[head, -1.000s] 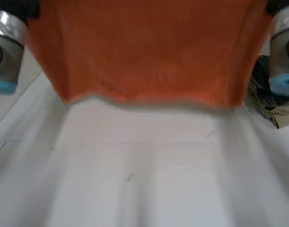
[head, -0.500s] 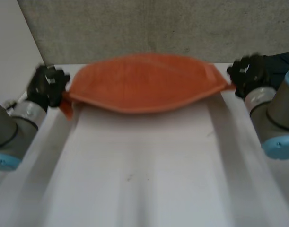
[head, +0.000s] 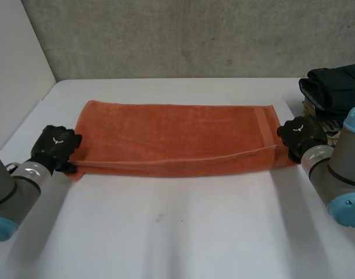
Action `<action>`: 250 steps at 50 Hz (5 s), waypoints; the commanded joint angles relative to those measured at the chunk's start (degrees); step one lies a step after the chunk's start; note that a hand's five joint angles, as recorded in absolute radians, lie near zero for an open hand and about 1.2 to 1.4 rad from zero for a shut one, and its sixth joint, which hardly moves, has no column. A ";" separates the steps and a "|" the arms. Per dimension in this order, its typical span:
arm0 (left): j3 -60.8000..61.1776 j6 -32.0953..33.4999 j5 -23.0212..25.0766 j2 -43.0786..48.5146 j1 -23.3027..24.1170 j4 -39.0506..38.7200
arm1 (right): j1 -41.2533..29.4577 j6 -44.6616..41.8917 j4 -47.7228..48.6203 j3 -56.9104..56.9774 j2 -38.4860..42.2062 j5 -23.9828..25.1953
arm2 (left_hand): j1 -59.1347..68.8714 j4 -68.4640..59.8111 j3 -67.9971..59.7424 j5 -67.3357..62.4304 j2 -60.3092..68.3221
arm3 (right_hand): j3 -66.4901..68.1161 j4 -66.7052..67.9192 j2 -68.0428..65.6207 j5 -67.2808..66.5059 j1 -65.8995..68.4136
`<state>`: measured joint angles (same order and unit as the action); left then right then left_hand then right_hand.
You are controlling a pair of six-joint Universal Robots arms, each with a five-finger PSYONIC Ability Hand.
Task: Fold the laundry.
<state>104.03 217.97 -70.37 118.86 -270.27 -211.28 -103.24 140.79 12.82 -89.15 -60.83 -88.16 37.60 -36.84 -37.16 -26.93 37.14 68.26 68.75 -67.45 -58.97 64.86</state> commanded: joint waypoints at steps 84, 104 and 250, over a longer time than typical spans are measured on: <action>-18.08 9.58 -9.88 2.43 14.51 8.43 | -0.82 -2.18 -6.49 8.03 4.93 -4.13 | -27.60 26.84 27.16 26.93 -27.14 | -58.26 -58.75 57.45 58.97 -54.86; -23.07 8.35 -2.32 7.70 7.39 14.94 | 2.70 -0.07 -4.30 -3.13 -0.16 1.50 | 15.95 -16.71 -16.38 -16.62 16.40 | -58.26 -58.75 57.45 58.97 -54.86; -4.98 -4.83 -1.70 -9.18 4.76 -7.83 | 2.08 6.07 -3.24 11.10 1.68 7.04 | 42.40 -43.16 -42.84 -43.07 42.86 | 11.74 11.25 -12.55 -11.03 15.14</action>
<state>93.96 213.17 -74.56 108.75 -264.46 -218.94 -103.14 140.22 12.56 -76.66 -63.54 -82.43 67.06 -68.87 -68.53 -56.60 68.73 68.25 68.74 -67.41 -59.09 64.99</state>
